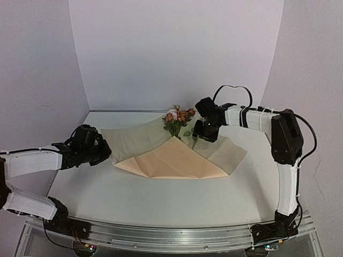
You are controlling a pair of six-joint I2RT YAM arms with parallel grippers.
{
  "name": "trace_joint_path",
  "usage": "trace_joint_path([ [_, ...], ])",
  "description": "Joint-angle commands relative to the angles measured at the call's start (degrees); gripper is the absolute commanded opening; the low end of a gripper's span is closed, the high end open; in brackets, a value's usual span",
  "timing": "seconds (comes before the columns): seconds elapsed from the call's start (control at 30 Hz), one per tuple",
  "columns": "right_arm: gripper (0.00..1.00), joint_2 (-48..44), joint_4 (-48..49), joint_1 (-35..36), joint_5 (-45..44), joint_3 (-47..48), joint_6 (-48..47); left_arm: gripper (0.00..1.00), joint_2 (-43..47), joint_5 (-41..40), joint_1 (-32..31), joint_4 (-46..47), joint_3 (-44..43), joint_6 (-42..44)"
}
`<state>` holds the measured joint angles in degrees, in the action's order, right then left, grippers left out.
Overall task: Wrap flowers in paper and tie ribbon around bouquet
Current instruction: Adjust the fake flower on the 1/4-folded wrapping paper.
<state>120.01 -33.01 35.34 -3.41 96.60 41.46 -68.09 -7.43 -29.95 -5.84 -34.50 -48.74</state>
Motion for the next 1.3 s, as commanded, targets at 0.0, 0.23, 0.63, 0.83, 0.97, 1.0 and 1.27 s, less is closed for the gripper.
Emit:
trace_joint_path([
  [0.0, 0.54, 6.1, -3.0, -1.8, -4.2, 8.2, 2.8, 0.00, -1.0, 0.7, 0.3, -4.7, -4.2, 2.2],
  [0.23, 0.60, 2.2, -3.0, -1.4, -2.0, 1.1, 2.7, 0.00, -1.5, 2.2, 1.1, -9.5, -5.2, 1.8],
  [0.63, 0.76, -14.4, 8.2, -1.3, 2.0, -26.7, 1.9, 0.00, -0.6, 4.6, 1.3, -14.1, -5.3, 0.2],
  [0.83, 0.77, -20.7, 10.1, -1.1, 2.8, -35.8, 3.7, 0.00, 0.3, 4.5, 1.4, -17.0, -5.4, -1.0],
  [0.97, 0.78, -22.7, 11.1, -0.6, 2.9, -39.7, 4.4, 0.00, 1.7, 4.7, 1.4, -18.0, -4.3, -1.7],
  [1.0, 0.78, -23.1, 11.4, -0.5, 3.0, -40.6, 4.6, 0.00, 2.1, 4.8, 1.4, -18.3, -4.0, -1.9],
  [1.27, 0.79, -26.8, 13.6, 0.9, 4.4, -47.3, 6.8, 0.00, 4.7, 4.8, 1.4, -20.8, -2.8, -3.1],
])
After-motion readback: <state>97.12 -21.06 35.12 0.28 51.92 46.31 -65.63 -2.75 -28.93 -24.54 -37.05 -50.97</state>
